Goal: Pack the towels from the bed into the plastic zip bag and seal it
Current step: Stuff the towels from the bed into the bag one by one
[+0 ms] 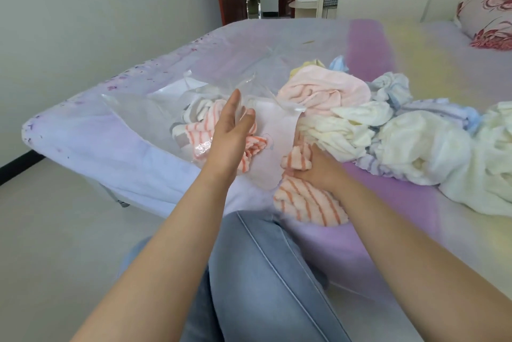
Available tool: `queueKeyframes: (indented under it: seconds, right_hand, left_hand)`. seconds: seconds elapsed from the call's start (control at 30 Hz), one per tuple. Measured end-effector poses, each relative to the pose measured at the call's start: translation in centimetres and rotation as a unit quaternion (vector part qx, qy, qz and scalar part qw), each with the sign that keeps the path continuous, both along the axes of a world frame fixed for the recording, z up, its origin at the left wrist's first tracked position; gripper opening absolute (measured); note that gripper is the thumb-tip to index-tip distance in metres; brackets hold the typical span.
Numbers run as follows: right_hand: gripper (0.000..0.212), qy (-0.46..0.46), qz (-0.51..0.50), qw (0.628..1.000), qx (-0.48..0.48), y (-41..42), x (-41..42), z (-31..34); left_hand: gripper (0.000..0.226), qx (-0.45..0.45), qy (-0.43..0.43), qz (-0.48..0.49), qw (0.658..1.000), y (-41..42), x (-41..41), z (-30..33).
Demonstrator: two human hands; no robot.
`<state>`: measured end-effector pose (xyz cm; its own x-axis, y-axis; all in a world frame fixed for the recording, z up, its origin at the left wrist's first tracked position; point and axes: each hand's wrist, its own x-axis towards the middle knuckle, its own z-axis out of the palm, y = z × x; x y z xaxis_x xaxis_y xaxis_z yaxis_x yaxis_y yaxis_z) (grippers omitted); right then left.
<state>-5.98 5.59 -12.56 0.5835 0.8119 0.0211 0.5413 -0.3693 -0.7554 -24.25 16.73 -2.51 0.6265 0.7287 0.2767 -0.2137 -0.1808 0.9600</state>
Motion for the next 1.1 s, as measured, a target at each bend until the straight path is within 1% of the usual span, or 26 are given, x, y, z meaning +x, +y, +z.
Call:
queueKeyframes:
  seconds: [0.03,0.07,0.13,0.2,0.23,0.3,0.4,0.43,0.47,0.5,0.53,0.57,0.6,0.63,0.67,0.7,0.73,0.8,0.83,0.87,0.93,0.97,1.0,1.03,1.07,1.1]
  right_hand:
    - [0.057,-0.016,0.014,1.0,-0.011,-0.1,-0.3,-0.2]
    - [0.051,-0.036,0.02,0.999,-0.032,-0.1,-0.5,-0.3]
    - [0.05,-0.05,0.013,0.996,-0.073,-0.4,-0.9,0.1]
    - [0.044,0.007,0.01,0.998,-0.06,-1.5,-0.5,1.8]
    - [0.041,0.048,0.028,0.997,-0.047,-2.4,-0.2,3.1]
    - [0.043,0.111,0.11,0.987,-0.037,-3.8,-0.1,6.6]
    - [0.045,0.147,0.202,0.968,0.021,-2.3,-1.2,10.0]
    - [0.046,0.14,0.201,0.968,0.055,-0.6,-2.0,10.1]
    - [0.049,0.116,0.173,0.975,0.084,1.5,-2.7,9.5]
    - [0.051,0.069,0.129,0.984,0.098,3.7,-3.4,8.4]
    - [0.051,-0.002,0.086,0.992,0.088,5.7,-4.2,7.3]
    - [0.051,-0.083,0.064,0.994,0.044,7.1,-5.0,6.1]
    - [0.053,-0.133,0.079,0.988,-0.016,8.1,-5.6,4.7]
    - [0.056,-0.143,0.109,0.981,-0.07,8.6,-5.8,3.5]
    - [0.059,-0.138,0.131,0.977,-0.095,8.5,-5.9,2.7]
    - [0.063,-0.136,0.134,0.978,-0.088,8.1,-5.7,2.4]
    - [0.067,-0.145,0.125,0.98,-0.058,7.4,-5.5,2.3]
    - [0.079,-0.192,0.071,0.979,0.004,5.6,-5.2,2.2]
    - [0.087,-0.206,0.044,0.977,0.017,4.6,-5.0,2.2]
    - [0.095,-0.19,0.032,0.981,0.016,3.6,-4.9,2.3]
    - [0.1,-0.081,0.082,0.993,-0.032,2.5,-5.1,2.7]
    - [0.094,-0.029,0.124,0.99,-0.063,2.6,-5.3,2.8]
    - [0.084,0.0,0.158,0.984,-0.08,2.9,-5.5,2.6]
    - [0.068,0.006,0.172,0.981,-0.09,3.7,-5.7,2.3]
    - [0.045,-0.013,0.166,0.981,-0.098,4.9,-5.8,2.1]
    - [0.032,-0.036,0.151,0.982,-0.108,6.2,-6.0,2.0]
  left_hand:
    - [0.065,0.01,0.007,-0.002,1.0,-0.3,0.0,-0.1]
    - [0.064,0.019,0.014,0.0,1.0,-0.5,0.0,-0.1]
    - [0.061,0.025,0.019,0.005,1.0,-0.7,0.1,-0.3]
    - [0.058,0.024,0.016,0.011,1.0,-0.4,0.0,-0.4]
    - [0.058,0.023,0.013,0.011,1.0,-0.2,-0.1,-0.4]
    - [0.057,0.018,0.015,0.002,1.0,0.0,-0.5,-0.4]
    - [0.059,0.0,0.013,0.003,1.0,-0.4,-1.0,-0.5]
    - [0.057,-0.008,0.012,0.009,1.0,-0.5,-1.1,-0.6]
    - [0.055,-0.015,0.011,0.014,1.0,-0.6,-1.2,-0.6]
    - [0.053,-0.017,0.011,0.018,1.0,-0.6,-1.3,-0.6]
    - [0.053,-0.013,0.012,0.021,1.0,-0.7,-1.4,-0.5]
    - [0.053,-0.005,0.016,0.023,1.0,-0.8,-1.4,-0.3]
    - [0.055,0.003,0.02,0.026,0.999,-0.8,-1.5,-0.2]
    - [0.056,0.013,0.025,0.028,0.999,-0.9,-1.6,-0.1]
    - [0.056,0.023,0.03,0.03,0.999,-0.9,-1.6,-0.1]
    - [0.056,0.031,0.035,0.031,0.998,-0.8,-1.7,-0.2]
    - [0.054,0.037,0.04,0.031,0.998,-0.7,-1.8,-0.2]
    - [0.052,0.054,0.055,0.03,0.997,-0.5,-2.0,-0.5]
    - [0.052,0.062,0.061,0.031,0.996,-0.4,-2.0,-0.7]
    - [0.053,0.068,0.067,0.034,0.995,-0.4,-2.0,-0.8]
    - [0.057,0.084,0.072,0.035,0.993,-0.4,-1.9,-1.1]
    - [0.061,0.087,0.068,0.029,0.993,-0.5,-1.8,-1.3]
    - [0.065,0.088,0.064,0.021,0.994,-0.5,-1.8,-1.5]
    - [0.069,0.088,0.059,0.015,0.994,-0.5,-1.8,-1.6]
    - [0.072,0.086,0.052,0.012,0.995,-0.4,-1.8,-1.7]
    - [0.075,0.081,0.042,0.011,0.996,-0.4,-1.8,-1.9]
